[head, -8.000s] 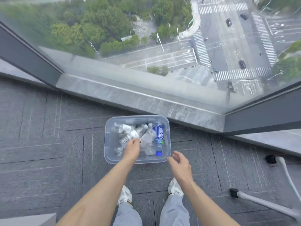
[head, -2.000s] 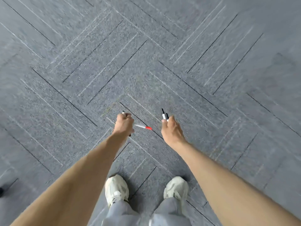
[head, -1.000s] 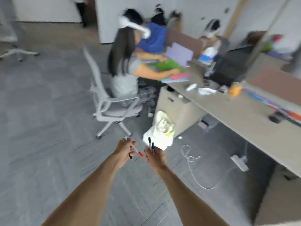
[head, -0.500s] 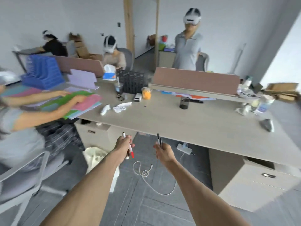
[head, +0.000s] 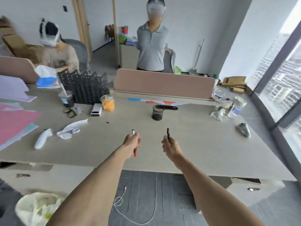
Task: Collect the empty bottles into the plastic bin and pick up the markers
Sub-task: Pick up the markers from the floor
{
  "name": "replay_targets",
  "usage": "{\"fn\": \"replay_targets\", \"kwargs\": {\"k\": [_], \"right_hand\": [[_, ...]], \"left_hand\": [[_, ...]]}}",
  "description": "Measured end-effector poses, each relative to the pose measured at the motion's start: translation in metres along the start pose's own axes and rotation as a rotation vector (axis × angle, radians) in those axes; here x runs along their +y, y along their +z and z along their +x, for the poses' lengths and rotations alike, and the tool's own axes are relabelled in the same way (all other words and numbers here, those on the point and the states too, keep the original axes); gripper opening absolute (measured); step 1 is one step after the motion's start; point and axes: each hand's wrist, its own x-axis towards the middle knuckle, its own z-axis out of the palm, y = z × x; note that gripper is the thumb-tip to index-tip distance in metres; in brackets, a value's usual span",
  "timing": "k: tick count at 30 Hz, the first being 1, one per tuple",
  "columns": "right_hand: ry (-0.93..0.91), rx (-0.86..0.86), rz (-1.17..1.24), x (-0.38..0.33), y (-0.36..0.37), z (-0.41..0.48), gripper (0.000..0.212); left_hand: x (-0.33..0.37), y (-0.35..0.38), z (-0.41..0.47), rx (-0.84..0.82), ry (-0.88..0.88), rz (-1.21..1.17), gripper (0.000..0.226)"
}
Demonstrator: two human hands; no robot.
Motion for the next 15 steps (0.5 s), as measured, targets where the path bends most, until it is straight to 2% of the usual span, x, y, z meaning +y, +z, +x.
{"fn": "replay_targets", "kwargs": {"k": [5,8,11,15], "right_hand": [[-0.008,-0.008,-0.145,-0.011,-0.015,0.073,0.036],[0.017,-0.038,-0.171,-0.012,-0.017,0.128,0.037],[0.009,-0.082,-0.175,-0.018,-0.018,0.191,0.029],[-0.024,-0.091,-0.237,-0.02,-0.019,0.283,0.029]], "left_hand": [[0.032,0.03,0.076,-0.089,-0.01,0.154,0.03],[0.05,0.054,0.12,-0.067,0.006,0.27,0.027],[0.063,0.08,0.164,-0.063,0.033,0.374,0.022],[0.083,0.116,0.218,0.049,0.037,0.407,0.024]]}}
